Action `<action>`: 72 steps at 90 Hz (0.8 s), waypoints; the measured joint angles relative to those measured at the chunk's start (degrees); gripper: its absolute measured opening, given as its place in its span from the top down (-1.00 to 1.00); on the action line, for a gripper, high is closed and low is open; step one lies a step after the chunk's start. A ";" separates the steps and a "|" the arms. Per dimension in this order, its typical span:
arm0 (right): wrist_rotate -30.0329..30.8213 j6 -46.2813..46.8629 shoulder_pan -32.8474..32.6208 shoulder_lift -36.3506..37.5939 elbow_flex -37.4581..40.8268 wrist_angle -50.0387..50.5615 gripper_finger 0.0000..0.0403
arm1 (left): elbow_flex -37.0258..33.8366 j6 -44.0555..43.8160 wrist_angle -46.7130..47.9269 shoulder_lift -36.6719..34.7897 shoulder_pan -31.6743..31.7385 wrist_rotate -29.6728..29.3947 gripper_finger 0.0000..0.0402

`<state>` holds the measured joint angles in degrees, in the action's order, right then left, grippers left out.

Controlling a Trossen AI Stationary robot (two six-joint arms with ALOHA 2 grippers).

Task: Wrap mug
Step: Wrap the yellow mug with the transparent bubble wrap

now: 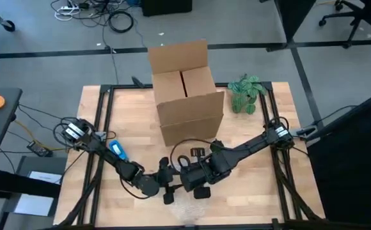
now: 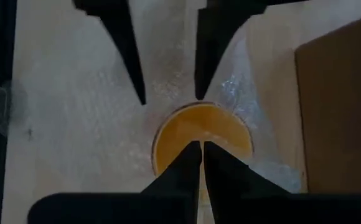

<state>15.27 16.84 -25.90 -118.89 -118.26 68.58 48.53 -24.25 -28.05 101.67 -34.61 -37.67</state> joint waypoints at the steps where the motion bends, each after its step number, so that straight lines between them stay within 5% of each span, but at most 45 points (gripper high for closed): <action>1: 0.00 0.00 -0.03 0.00 0.00 0.00 1.00 | 0.00 0.00 -0.01 0.00 0.00 0.00 -0.01; 72: -1.96 1.20 -2.55 0.00 0.00 -5.06 1.00 | 0.00 0.00 -0.86 0.00 0.01 -0.02 -0.01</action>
<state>13.31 18.04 -28.45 -118.89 -118.26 63.51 48.53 -24.25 -28.92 101.67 -34.60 -37.69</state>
